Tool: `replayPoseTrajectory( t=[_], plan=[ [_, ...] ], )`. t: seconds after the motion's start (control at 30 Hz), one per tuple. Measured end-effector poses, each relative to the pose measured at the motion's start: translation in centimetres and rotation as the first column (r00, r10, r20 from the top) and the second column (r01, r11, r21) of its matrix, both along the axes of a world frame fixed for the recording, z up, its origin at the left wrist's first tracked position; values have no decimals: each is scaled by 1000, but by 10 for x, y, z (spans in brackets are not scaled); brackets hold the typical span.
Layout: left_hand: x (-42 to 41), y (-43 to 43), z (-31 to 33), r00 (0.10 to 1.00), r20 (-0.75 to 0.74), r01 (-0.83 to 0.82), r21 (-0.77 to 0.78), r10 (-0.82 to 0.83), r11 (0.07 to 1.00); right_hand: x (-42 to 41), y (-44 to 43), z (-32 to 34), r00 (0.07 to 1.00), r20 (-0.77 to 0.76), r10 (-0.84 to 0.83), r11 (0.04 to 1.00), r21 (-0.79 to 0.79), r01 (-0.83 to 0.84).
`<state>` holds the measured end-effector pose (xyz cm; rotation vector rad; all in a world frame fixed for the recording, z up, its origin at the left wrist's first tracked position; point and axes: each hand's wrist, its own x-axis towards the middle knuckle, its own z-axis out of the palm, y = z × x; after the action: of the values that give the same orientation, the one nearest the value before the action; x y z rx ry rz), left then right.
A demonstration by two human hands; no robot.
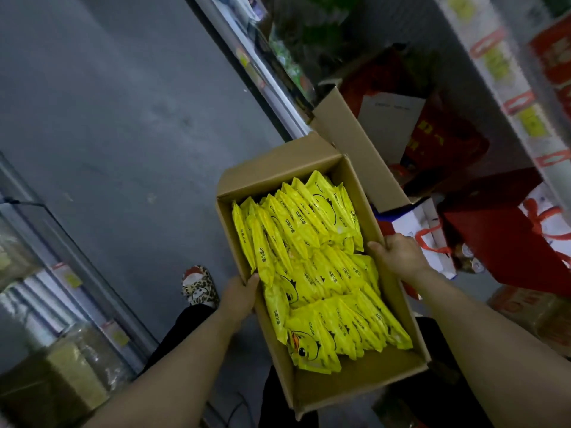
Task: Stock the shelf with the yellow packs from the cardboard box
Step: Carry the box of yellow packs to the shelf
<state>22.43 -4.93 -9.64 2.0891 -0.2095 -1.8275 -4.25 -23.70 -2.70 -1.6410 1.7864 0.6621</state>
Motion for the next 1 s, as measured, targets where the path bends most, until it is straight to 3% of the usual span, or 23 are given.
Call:
replayPoseTrajectory(
  t=[0.27, 0.6, 0.77, 1.0],
  plan=[
    [179, -61, 46, 986, 165, 20, -33, -14, 999, 180, -69, 57, 995, 86, 56, 997, -62, -51],
    [373, -159, 140, 943, 316, -74, -95, 101, 993, 388, -197, 110, 941, 235, 242, 964, -165, -206],
    [443, -209, 161, 908, 314, -246, -138, 278, 959, 488, -278, 136, 884, 250, 394, 916, -189, -354],
    [523, -277, 177, 870, 279, -381, -145, 407, 913, 614, -372, 161, 824, 205, 529, 844, -230, -484]
  ],
)
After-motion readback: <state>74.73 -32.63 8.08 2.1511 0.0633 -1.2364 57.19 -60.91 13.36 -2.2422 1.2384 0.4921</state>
